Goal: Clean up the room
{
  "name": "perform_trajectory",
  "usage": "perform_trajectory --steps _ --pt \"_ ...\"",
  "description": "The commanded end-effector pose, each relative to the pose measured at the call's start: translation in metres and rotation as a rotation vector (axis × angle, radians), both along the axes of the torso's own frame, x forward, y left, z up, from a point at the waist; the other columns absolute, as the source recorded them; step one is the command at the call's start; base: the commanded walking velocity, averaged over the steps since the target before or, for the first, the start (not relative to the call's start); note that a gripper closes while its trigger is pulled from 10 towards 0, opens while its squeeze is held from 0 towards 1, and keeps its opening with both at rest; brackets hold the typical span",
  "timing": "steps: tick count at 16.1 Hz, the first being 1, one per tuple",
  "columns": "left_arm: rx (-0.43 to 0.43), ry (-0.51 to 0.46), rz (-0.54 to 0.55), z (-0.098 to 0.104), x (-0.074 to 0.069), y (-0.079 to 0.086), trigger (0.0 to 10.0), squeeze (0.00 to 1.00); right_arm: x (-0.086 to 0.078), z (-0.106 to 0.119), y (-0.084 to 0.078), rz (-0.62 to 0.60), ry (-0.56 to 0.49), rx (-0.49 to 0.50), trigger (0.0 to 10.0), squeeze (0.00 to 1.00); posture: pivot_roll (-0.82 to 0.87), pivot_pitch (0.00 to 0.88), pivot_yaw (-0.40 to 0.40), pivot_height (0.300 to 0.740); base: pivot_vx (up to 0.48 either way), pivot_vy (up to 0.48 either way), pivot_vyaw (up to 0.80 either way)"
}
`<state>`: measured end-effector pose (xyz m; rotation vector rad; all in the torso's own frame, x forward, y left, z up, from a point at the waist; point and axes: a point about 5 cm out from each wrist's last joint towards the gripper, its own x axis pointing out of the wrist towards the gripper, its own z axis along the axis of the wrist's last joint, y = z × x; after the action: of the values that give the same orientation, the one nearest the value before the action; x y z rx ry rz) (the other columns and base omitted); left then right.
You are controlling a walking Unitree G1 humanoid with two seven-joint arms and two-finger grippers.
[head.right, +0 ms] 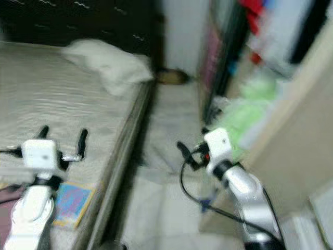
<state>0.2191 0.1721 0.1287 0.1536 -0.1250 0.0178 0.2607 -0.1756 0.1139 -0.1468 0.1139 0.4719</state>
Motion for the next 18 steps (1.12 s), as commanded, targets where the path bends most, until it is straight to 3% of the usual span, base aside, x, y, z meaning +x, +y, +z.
perform_trajectory --steps 1,7,14,18 --pt "0.005 0.003 -0.008 0.000 0.002 0.000 10.0 0.00 0.004 0.003 0.001 -0.018 -0.027 -0.003 10.0 0.00 0.07 0.000 -0.066 0.740 0.000 0.000 0.80" --pt "0.009 0.022 0.037 -0.003 0.004 0.002 10.0 0.00 0.016 0.011 0.001 -0.141 -0.111 -0.012 10.0 0.00 0.07 0.000 -0.065 0.740 0.000 0.000 0.80" --pt "0.029 0.012 0.068 -0.001 0.010 0.003 10.0 0.00 0.023 0.018 0.009 -0.181 -0.155 0.008 10.0 0.00 0.07 0.000 -0.056 0.740 0.000 0.000 0.80" --pt "-0.006 0.031 0.070 -0.004 0.014 0.004 10.0 0.00 0.033 0.024 0.007 -0.249 -0.202 0.018 10.0 0.00 0.06 0.000 -0.045 0.740 0.000 0.000 0.80"
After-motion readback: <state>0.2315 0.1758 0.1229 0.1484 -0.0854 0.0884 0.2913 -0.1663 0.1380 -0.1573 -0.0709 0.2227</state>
